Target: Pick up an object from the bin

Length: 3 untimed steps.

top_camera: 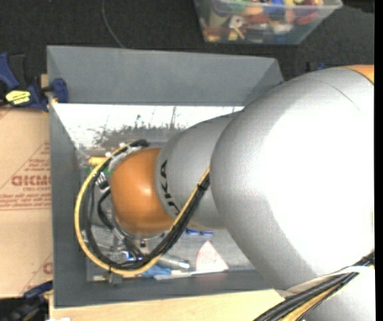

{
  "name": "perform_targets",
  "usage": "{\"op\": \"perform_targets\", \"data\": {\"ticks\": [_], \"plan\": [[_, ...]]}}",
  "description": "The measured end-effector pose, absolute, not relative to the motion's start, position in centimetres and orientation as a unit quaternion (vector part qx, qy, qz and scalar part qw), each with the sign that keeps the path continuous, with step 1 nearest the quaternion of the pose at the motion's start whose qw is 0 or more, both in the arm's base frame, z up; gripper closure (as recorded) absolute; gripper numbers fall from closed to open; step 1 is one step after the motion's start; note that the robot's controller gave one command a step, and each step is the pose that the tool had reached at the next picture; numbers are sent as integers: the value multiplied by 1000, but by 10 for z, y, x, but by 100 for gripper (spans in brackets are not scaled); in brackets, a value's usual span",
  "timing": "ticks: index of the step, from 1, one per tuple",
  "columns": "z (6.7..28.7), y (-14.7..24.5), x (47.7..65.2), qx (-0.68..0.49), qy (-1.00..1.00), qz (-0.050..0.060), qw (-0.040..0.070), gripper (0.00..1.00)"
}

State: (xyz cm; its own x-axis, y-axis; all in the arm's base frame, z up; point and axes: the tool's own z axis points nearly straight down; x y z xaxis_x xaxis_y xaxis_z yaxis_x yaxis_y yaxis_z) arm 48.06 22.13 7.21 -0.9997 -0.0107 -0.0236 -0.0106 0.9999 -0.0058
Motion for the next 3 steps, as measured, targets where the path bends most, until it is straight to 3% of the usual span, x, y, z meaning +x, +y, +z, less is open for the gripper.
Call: {"op": "perform_targets", "data": {"ticks": [1,2,3], "plan": [[70,236,486,110,994,1,10,0],[73,221,482,1,1000,-2,13,0],[72,204,477,131,991,2,12,100]]}}
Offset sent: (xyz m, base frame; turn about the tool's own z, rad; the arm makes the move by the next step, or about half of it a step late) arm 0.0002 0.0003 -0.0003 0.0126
